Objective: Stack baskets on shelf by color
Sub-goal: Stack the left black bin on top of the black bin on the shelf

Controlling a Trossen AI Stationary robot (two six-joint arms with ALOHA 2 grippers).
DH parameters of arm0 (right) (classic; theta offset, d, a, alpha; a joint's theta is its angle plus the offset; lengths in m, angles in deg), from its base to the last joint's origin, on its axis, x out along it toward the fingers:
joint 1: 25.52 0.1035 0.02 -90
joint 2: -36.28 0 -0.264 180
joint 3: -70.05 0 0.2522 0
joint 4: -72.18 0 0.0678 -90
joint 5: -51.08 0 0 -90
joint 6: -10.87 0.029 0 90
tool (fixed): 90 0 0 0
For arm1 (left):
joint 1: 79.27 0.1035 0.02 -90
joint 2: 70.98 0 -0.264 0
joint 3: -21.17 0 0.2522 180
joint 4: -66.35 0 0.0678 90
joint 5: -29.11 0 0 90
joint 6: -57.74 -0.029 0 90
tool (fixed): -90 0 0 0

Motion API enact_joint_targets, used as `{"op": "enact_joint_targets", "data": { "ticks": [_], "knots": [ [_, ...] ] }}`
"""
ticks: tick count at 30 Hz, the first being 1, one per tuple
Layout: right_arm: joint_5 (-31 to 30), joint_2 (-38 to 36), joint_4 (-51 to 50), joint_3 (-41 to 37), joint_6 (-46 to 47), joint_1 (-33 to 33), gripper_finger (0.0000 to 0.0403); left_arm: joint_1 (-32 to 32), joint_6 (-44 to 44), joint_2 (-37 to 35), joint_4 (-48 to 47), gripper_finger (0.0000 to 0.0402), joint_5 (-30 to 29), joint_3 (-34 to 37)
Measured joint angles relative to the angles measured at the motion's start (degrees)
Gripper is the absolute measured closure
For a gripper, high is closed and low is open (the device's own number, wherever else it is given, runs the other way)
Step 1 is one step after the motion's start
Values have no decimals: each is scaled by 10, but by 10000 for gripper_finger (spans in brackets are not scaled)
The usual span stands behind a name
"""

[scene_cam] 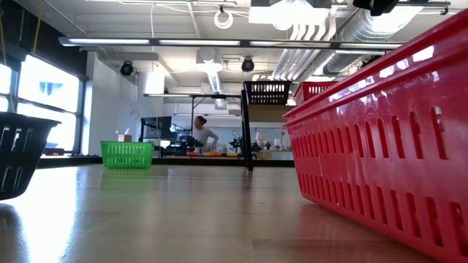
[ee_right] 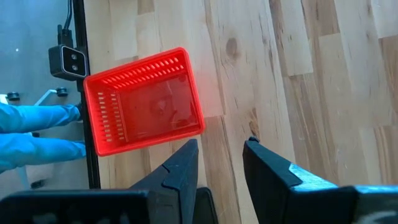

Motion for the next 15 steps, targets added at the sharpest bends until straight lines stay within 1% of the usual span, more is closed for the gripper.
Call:
{"op": "enact_joint_targets", "data": {
  "ticks": [4,12,13,15],
  "knots": [
    [9,0,0,0,-17,0,291,3,1,11,6,282,8,0],
    [13,0,4,0,-51,0,291,23,-3,11,22,383,6,0],
    [13,0,4,0,-55,0,291,27,-7,11,28,391,6,0],
    [13,0,4,0,-64,0,291,36,-12,11,41,396,6,0]
  ]
}}
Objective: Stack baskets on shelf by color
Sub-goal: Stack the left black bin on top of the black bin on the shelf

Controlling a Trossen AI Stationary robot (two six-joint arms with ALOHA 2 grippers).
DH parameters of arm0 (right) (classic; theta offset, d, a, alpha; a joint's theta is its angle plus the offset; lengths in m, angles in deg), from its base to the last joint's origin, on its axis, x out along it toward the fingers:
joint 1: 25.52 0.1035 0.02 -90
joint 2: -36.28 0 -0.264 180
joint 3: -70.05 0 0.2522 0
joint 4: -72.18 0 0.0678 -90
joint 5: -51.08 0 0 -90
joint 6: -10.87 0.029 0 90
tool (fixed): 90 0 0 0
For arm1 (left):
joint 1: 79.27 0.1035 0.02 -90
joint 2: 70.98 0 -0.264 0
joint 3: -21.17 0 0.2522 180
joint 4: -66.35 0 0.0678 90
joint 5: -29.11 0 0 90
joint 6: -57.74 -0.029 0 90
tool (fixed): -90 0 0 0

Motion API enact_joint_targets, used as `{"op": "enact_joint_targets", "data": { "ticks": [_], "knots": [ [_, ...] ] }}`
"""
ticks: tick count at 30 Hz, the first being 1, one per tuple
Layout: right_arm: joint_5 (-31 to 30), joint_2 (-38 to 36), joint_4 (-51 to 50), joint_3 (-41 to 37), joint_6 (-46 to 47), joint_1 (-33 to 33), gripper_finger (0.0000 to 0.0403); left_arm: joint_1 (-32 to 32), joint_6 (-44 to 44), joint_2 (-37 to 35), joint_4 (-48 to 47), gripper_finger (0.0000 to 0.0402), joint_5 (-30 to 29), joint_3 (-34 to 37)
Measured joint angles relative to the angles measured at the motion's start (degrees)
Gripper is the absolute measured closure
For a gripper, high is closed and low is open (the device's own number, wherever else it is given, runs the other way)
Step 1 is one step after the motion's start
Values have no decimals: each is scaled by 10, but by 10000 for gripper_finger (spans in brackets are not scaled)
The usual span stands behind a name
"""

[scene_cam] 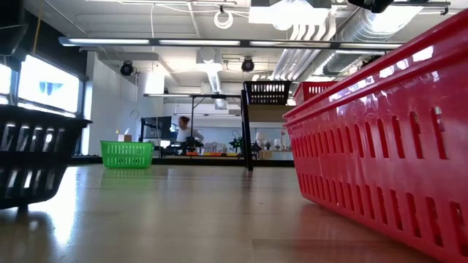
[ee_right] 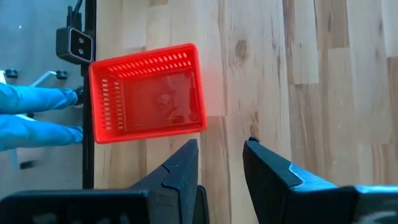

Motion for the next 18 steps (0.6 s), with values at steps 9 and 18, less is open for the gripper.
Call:
{"op": "enact_joint_targets", "data": {
  "ticks": [9,18],
  "knots": [
    [-1,0,-23,0,-42,0,291,47,-42,-36,26,398,-34,-1],
    [-1,-1,-20,0,-135,0,291,117,-95,-93,-2,400,-64,-1]
  ]
}}
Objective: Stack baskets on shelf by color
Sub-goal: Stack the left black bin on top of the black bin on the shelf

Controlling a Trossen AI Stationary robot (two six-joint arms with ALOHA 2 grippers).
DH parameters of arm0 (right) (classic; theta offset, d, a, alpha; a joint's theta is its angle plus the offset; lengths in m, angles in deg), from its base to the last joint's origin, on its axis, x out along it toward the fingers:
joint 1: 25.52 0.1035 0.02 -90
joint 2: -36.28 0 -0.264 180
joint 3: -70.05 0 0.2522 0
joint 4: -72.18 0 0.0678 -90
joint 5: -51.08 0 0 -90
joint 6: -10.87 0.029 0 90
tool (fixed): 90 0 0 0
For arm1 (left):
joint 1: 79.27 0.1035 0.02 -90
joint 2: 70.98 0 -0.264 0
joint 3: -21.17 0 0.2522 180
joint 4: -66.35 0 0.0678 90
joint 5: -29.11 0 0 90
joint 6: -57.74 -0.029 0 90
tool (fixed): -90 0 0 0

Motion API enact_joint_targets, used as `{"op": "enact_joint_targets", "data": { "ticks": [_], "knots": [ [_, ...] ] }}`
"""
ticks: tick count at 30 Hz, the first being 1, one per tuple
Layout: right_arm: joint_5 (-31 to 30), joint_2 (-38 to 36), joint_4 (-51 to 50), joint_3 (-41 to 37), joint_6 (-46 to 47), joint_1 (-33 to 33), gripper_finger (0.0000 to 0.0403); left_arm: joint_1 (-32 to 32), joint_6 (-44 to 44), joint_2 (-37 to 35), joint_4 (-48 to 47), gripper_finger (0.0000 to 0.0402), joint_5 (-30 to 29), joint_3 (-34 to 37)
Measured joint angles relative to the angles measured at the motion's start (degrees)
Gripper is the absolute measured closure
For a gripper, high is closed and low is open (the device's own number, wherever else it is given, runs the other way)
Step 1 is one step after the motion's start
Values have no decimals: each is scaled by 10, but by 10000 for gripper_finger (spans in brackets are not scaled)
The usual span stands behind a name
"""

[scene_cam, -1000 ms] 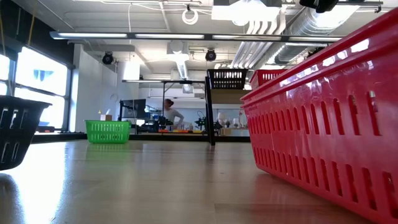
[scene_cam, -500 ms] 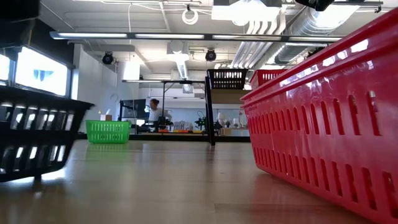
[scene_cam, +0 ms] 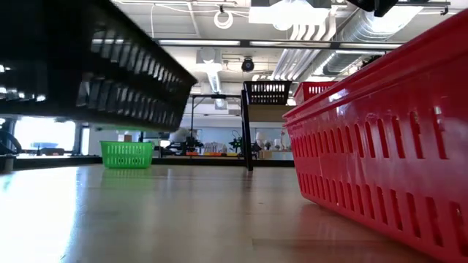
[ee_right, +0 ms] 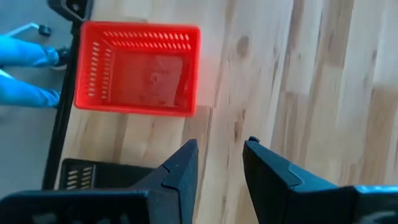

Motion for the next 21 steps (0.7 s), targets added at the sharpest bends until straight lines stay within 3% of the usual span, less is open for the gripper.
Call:
{"op": "enact_joint_targets", "data": {
  "ticks": [5,11,21],
  "knots": [
    [-4,0,66,0,-111,-1,291,61,-37,-27,-36,400,-25,0],
    [-63,0,152,0,-239,-2,291,138,-98,-51,-32,401,-65,0],
    [-97,43,236,1,-316,-31,291,232,-185,-52,-10,401,-89,-29]
  ]
}}
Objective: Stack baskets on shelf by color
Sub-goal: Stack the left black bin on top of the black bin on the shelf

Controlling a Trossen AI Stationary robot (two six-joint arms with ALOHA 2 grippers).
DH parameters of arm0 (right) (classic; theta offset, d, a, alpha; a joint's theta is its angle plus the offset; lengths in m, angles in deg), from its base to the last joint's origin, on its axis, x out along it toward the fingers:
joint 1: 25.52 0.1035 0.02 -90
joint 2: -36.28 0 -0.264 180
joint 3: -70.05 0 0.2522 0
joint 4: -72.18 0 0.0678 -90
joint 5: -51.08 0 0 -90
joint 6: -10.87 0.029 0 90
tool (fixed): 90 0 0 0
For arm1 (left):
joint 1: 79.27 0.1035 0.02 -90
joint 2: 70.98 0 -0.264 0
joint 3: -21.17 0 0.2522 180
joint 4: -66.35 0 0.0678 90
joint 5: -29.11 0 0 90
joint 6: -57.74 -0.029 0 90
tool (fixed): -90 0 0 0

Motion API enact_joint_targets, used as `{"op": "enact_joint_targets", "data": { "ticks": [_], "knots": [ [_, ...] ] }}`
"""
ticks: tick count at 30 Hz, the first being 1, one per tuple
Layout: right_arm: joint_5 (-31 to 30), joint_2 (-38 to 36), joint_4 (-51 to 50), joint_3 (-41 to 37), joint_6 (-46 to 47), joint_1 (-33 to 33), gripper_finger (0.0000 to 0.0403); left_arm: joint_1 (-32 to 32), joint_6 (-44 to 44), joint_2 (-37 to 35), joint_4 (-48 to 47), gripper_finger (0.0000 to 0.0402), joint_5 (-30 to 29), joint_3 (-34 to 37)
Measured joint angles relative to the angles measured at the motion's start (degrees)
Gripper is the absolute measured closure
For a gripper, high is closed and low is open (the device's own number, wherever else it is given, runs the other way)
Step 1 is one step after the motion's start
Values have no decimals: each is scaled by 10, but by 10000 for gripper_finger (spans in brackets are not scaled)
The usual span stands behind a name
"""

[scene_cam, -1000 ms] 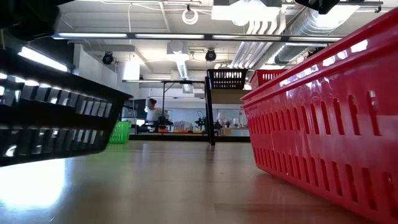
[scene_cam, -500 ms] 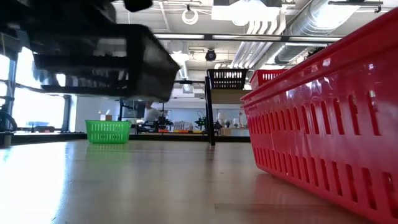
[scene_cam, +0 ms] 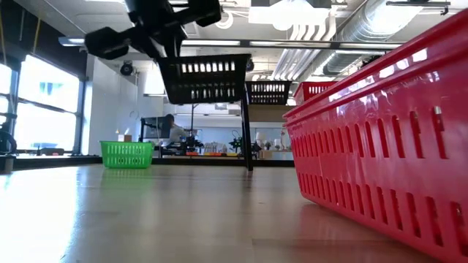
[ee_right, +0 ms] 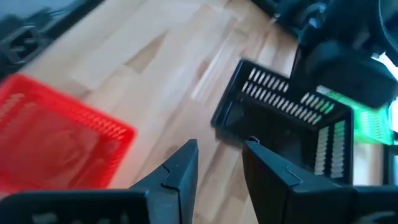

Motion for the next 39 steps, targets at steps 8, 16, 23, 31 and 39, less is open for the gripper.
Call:
{"op": "enact_joint_targets", "data": {
  "ticks": [8,16,23,31,39],
  "knots": [
    [0,45,87,0,-8,-16,291,32,-23,0,1,401,-12,-5],
    [-12,108,159,0,11,-36,291,40,-49,0,1,401,-13,-5],
    [-37,149,170,0,41,-46,291,44,-71,0,1,401,-12,-4],
    [-51,168,163,0,68,-47,291,53,-90,0,12,401,-1,-4],
    [-64,170,139,0,125,-57,293,58,-123,0,41,401,29,-4]
  ]
}}
